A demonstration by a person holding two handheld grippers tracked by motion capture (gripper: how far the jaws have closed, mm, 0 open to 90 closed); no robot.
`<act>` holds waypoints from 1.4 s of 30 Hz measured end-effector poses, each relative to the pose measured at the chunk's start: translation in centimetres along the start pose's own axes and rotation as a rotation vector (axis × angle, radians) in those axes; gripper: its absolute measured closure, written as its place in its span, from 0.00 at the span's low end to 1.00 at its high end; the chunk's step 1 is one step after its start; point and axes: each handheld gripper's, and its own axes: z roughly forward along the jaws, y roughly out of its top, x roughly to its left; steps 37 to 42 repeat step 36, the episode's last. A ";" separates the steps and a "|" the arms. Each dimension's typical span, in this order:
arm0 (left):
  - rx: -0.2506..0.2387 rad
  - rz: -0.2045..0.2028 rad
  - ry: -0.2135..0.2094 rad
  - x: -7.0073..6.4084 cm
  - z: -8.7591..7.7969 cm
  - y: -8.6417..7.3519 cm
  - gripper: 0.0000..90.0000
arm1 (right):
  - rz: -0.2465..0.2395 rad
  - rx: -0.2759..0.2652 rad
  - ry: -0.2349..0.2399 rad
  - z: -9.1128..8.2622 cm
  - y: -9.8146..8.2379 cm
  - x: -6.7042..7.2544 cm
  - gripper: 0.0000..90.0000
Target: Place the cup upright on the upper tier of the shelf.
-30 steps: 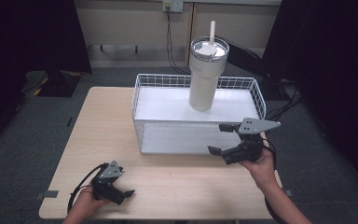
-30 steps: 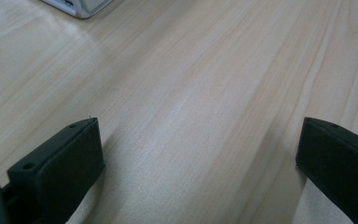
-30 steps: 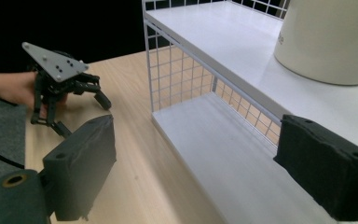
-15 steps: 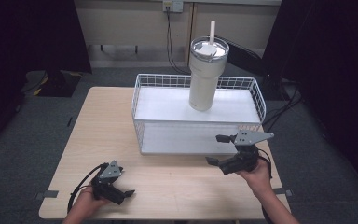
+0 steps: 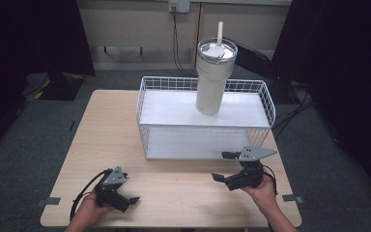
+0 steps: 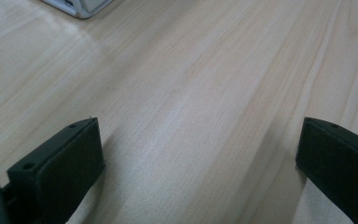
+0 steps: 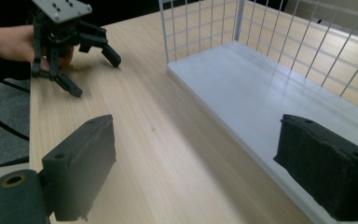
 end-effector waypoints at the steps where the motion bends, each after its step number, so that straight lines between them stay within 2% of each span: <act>1: 0.000 0.002 0.001 0.0 0.0 0.0 0.00 | 0.000 0.006 -0.001 0.1 -0.4 0.0 0.12; 8: 0.000 0.002 0.001 0.0 0.0 0.0 0.00 | 0.018 0.047 -0.007 1.0 -2.9 -0.3 0.12; 19: 0.001 0.001 0.002 0.0 0.0 0.0 0.00 | 0.013 0.109 -0.011 2.1 -6.4 -0.4 0.12; 26: 0.000 0.001 0.001 0.0 0.0 0.0 0.00 | -0.015 0.176 -0.005 2.9 -7.3 0.0 0.12; 28: 0.000 0.001 0.001 0.0 0.0 0.0 0.00 | -0.039 0.211 -0.035 3.1 -7.4 0.0 0.12; 30: 0.000 0.000 0.003 0.0 0.0 0.0 0.00 | -0.041 0.225 -0.020 3.2 -7.4 0.0 0.12; 31: 0.000 -0.003 0.002 0.0 0.0 0.0 0.00 | -0.050 0.234 -0.027 3.2 -7.4 0.0 0.12; 33: -0.001 -0.001 0.003 0.0 0.0 0.0 0.00 | -0.066 0.287 -0.042 3.4 -7.5 0.1 0.12; 42: -0.001 -0.001 0.003 0.0 0.0 0.0 0.00 | -0.065 0.292 -0.038 3.5 -7.5 0.1 0.12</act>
